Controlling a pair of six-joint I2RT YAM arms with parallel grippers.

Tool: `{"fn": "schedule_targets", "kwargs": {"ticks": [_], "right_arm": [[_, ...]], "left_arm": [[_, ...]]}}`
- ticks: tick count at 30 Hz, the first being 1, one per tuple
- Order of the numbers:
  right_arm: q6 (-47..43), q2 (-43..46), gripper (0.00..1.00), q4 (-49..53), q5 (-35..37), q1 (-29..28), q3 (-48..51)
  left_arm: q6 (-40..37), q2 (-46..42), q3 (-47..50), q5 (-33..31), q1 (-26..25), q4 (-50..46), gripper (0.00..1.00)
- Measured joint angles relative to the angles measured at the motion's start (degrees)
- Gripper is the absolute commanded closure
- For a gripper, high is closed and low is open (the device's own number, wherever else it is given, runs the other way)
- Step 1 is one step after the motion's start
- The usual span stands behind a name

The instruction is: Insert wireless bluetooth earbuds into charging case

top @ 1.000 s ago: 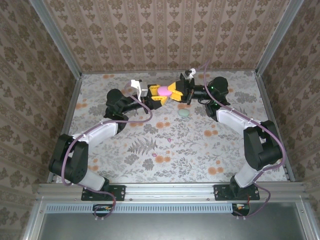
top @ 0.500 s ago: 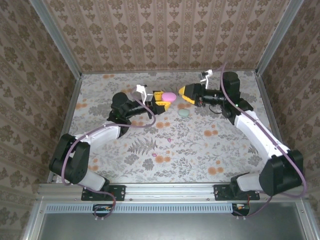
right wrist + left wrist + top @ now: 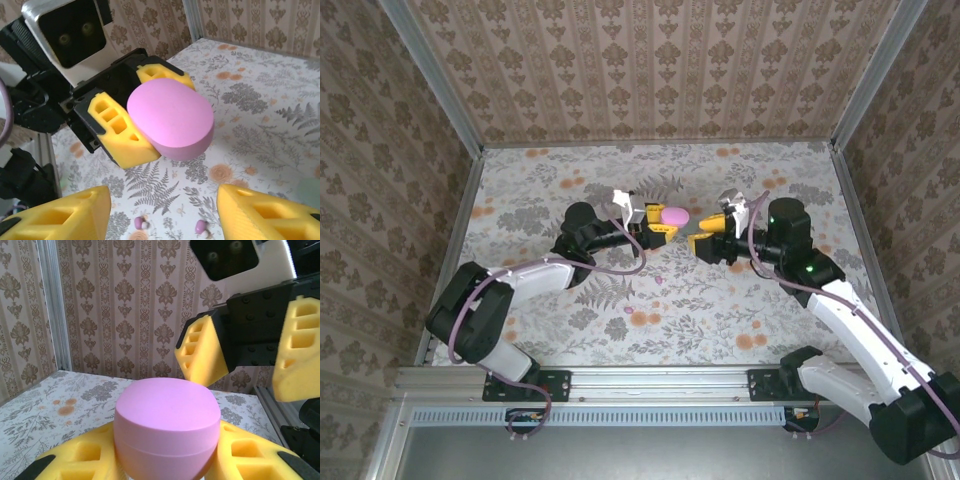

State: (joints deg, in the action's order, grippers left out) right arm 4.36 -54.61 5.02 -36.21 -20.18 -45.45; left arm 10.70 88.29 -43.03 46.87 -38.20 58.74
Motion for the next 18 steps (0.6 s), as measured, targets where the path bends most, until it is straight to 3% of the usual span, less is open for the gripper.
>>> {"fn": "schedule_targets", "kwargs": {"ticks": [18], "right_arm": [[-4.48,-3.30,0.41,-3.65,4.90,-1.20,0.22]], "left_arm": [[0.24,1.70,-0.13,2.86,-0.46,2.10,0.68]]}}
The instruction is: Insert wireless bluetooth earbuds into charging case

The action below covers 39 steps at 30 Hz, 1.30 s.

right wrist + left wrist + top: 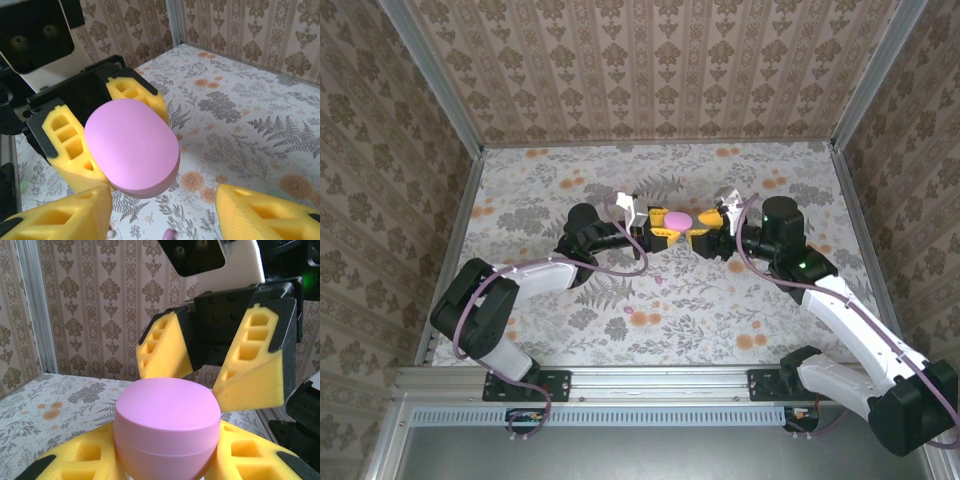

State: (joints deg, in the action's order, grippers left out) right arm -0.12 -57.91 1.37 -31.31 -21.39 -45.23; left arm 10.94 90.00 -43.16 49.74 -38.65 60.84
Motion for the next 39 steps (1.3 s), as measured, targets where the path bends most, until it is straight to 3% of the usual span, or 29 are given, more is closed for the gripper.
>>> {"fn": "schedule_targets", "kwargs": {"ticks": [9,39], "right_arm": [[-0.94,-1.86,0.42,0.04,0.07,-0.44,-0.02],[10.67,-1.84,0.42,-1.55,-0.55,0.28,-0.02]], "left_arm": [[-0.02,0.00,0.00,0.17,0.02,0.09,0.68],[-3.45,-2.01,-0.85,-0.72,0.17,-4.70,0.70]]}}
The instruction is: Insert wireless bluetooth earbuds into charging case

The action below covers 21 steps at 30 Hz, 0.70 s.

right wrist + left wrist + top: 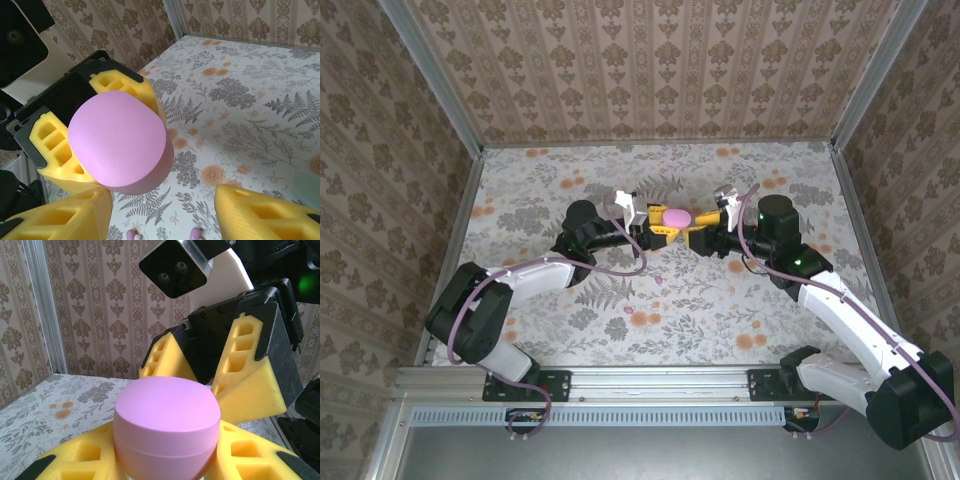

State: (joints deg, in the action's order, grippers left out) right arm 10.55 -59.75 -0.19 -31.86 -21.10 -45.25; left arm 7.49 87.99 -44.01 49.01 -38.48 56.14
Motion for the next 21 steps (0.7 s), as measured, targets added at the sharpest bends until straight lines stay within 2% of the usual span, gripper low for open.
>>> {"fn": "schedule_targets", "kwargs": {"ticks": [11,21], "right_arm": [[2.75,0.00,0.43,-1.44,-0.68,1.20,0.00],[4.70,0.04,0.42,-4.83,0.68,2.21,-0.22]], "left_arm": [[-0.07,0.00,0.00,-0.57,0.22,-0.52,0.70],[-0.24,-0.09,0.00,2.21,-0.11,-0.87,0.70]]}}
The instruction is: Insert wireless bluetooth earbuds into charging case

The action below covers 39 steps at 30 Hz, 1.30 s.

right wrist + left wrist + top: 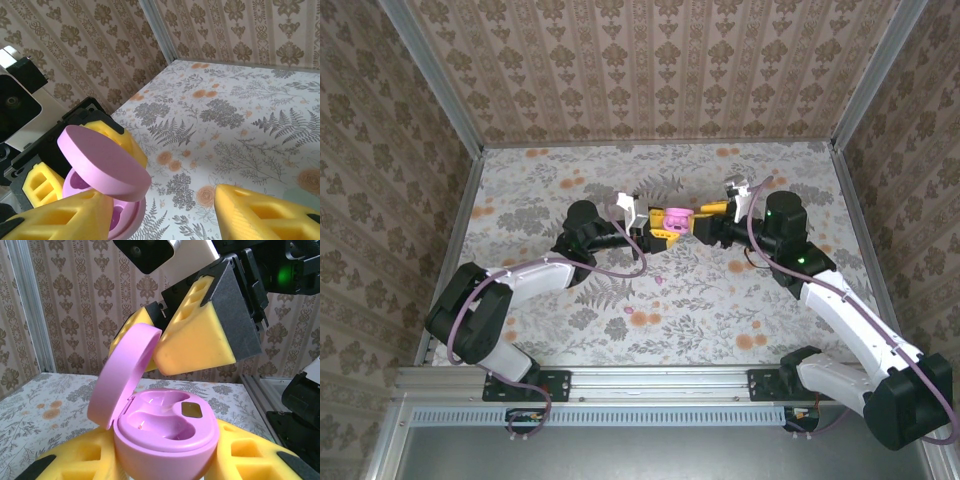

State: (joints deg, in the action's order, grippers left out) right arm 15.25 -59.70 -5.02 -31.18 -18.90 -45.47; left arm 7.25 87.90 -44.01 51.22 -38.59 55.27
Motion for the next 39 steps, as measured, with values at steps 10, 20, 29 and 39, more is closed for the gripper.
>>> {"fn": "schedule_targets", "kwargs": {"ticks": [10,20,29,39], "right_arm": [[2.80,-0.42,0.40,0.37,2.16,0.00,-2.19],[5.68,0.31,0.39,2.08,0.96,0.00,-5.16],[9.27,5.42,0.42,15.89,4.50,0.76,-11.08],[12.46,3.23,0.58,32.22,10.43,1.18,-9.77]], "left_arm": [[0.02,0.00,0.00,-0.02,0.00,0.02,0.70],[0.52,-0.09,0.15,-4.39,0.00,0.87,0.70],[0.72,-3.15,0.79,-10.14,0.00,0.90,0.70],[0.85,-12.13,3.17,-15.82,0.00,-2.54,0.71]]}}
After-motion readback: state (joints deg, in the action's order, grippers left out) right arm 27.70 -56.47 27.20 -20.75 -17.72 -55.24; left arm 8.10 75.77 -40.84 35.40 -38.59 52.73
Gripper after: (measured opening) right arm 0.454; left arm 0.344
